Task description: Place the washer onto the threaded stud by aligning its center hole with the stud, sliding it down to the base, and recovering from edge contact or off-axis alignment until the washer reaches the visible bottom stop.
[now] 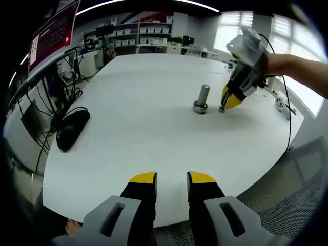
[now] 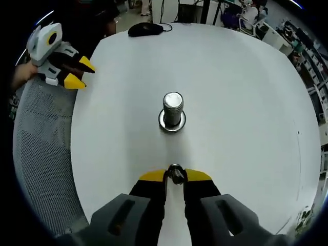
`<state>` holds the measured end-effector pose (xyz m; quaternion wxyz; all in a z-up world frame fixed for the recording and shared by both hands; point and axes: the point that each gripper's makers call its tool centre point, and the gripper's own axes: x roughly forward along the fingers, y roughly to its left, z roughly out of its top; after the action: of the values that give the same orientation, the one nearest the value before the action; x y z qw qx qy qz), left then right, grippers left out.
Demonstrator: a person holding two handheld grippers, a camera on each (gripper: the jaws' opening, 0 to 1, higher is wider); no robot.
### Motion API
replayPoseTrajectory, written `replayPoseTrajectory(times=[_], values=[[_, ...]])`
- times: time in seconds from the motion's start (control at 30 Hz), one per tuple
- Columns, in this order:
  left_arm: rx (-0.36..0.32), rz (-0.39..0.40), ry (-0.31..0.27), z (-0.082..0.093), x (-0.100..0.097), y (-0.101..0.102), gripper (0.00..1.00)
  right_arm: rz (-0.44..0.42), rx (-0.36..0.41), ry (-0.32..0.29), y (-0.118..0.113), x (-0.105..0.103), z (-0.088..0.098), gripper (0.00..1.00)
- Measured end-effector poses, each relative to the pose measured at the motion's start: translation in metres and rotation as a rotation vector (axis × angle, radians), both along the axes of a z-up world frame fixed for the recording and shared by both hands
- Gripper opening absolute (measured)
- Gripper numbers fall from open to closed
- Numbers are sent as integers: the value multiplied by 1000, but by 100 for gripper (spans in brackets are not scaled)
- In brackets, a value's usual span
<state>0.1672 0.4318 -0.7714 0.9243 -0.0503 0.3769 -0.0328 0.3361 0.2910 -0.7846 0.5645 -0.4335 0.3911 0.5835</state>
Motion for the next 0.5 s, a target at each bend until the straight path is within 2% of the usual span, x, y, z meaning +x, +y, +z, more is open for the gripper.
replayPoseTrajectory(times=[0.1,0.23,0.33,0.5], values=[[2,6,-5,1,0,1,21,15,50,5,3,-2,3,21],[-1,4,-10,2,1,0,20,-64,137,19,4,-3,15,26],[-2,-2,-9,2,1,-1,20,-119,232,-9,-1,-4,33,30],[9,-31,5,0,0,-5,20,-245,392,-1,-18,-9,65,32]])
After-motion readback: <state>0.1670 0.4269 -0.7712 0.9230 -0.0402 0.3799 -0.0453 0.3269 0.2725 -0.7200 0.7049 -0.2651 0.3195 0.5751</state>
